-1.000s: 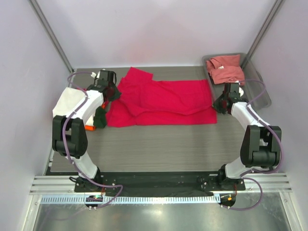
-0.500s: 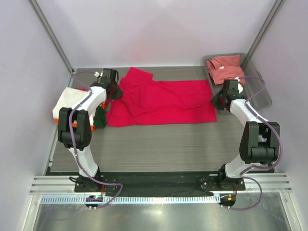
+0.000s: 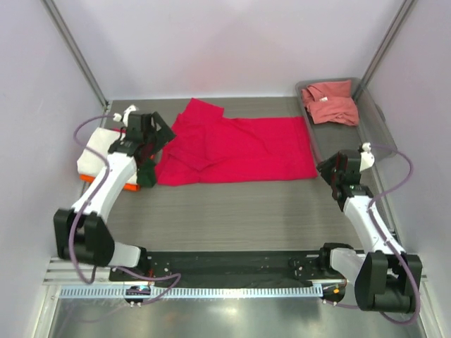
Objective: Fold and stack the t-shirts
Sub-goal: Fold the tshirt
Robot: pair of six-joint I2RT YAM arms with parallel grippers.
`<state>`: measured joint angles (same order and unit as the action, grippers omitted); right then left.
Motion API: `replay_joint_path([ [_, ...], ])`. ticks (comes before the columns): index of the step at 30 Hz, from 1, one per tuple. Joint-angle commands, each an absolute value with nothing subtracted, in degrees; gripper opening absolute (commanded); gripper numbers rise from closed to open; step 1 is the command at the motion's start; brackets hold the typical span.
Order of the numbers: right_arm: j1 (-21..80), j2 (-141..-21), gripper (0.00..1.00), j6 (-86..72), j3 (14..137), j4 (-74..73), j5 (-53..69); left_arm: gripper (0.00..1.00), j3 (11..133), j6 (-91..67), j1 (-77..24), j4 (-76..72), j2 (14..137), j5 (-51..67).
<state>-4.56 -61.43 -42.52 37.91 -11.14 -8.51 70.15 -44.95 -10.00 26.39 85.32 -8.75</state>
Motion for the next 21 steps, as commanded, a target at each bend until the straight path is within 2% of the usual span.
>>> replay_joint_path([
  [1,-4.2,-55.6,0.47,-47.7,29.6,-5.1,-11.2,1.00,61.9,-50.9,-9.4,23.1,75.6,-11.1],
  [7,-4.1,-53.3,0.45,-53.1,21.3,1.9,-12.3,1.00,46.8,-56.7,-7.0,16.5,61.2,-7.4],
  [16,-4.0,-66.6,0.44,-59.8,17.9,18.8,-10.4,0.99,36.2,-60.6,-7.0,15.0,54.1,-6.3],
  [21,-3.9,-72.1,0.44,-60.3,18.3,22.7,-10.9,0.99,31.6,-62.5,-7.0,10.7,53.2,-4.9],
])
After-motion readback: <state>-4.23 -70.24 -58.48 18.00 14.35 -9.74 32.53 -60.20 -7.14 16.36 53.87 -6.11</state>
